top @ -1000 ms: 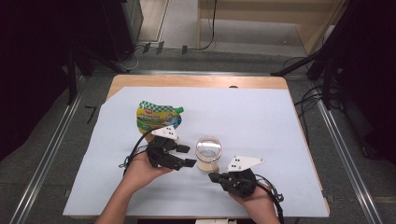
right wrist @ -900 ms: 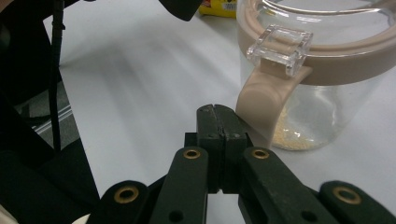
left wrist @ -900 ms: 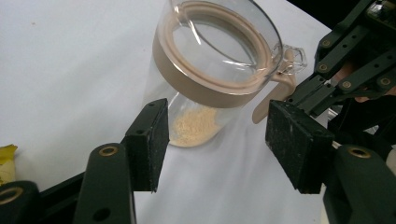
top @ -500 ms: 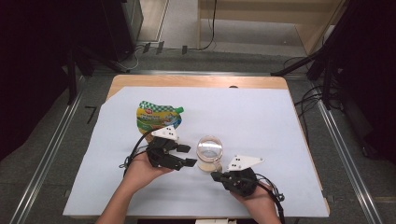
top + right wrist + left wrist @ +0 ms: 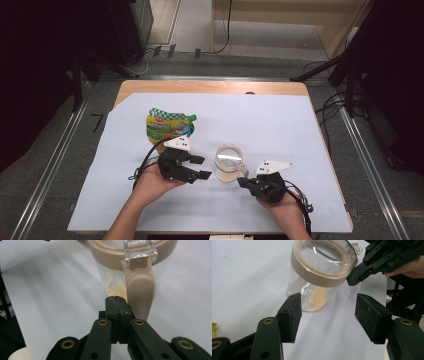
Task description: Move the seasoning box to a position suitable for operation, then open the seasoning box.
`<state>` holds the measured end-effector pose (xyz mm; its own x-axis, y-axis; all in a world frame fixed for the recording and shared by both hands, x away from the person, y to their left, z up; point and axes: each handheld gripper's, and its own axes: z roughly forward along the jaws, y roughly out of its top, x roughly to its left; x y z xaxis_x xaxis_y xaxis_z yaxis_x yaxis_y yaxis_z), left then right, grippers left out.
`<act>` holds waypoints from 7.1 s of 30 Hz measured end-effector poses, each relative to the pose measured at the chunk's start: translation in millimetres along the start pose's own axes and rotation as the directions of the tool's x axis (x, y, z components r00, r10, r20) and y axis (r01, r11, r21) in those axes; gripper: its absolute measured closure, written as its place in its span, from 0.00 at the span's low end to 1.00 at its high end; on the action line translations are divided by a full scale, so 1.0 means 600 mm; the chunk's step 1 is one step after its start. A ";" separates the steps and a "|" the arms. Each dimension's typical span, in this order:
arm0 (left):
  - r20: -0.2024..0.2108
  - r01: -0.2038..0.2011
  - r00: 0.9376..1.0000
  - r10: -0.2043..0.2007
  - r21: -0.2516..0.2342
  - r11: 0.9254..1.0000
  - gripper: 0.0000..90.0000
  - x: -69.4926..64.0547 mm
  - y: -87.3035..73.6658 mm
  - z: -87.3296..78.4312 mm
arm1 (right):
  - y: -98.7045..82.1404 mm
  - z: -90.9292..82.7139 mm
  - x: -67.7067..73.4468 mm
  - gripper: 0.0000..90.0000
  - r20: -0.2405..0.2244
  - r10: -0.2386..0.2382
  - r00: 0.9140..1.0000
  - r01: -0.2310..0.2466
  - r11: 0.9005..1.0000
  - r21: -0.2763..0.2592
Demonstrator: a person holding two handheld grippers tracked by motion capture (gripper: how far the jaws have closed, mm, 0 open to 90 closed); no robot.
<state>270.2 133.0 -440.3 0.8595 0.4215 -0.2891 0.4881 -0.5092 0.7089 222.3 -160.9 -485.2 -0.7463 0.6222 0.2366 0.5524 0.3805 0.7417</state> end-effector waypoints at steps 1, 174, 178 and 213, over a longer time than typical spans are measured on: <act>0.000 0.000 1.000 0.000 0.001 1.000 0.43 0.000 0.000 0.001 | 0.000 -0.001 -0.003 1.00 0.004 0.003 1.000 -0.003 1.000 -0.003; 0.167 -0.153 0.975 0.146 0.029 0.988 0.76 -0.061 0.191 0.142 | 0.009 -0.028 -0.130 1.00 0.077 0.113 0.991 -0.110 0.993 -0.033; 0.169 -0.150 0.975 0.143 0.034 0.988 0.70 -0.061 0.189 0.134 | 0.010 -0.034 -0.128 0.98 0.078 0.106 0.991 -0.103 0.994 -0.045; 0.080 0.002 0.997 0.000 -0.019 1.000 0.50 0.001 0.130 -0.022 | -0.003 -0.033 -0.034 0.62 -0.056 0.023 0.998 -0.025 0.999 -0.033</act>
<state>307.1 103.7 -376.5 0.8688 0.3604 -0.3395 0.4865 -0.4943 0.7204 229.3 -187.9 -479.1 -0.7531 0.5916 0.2880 0.5581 0.3426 0.7557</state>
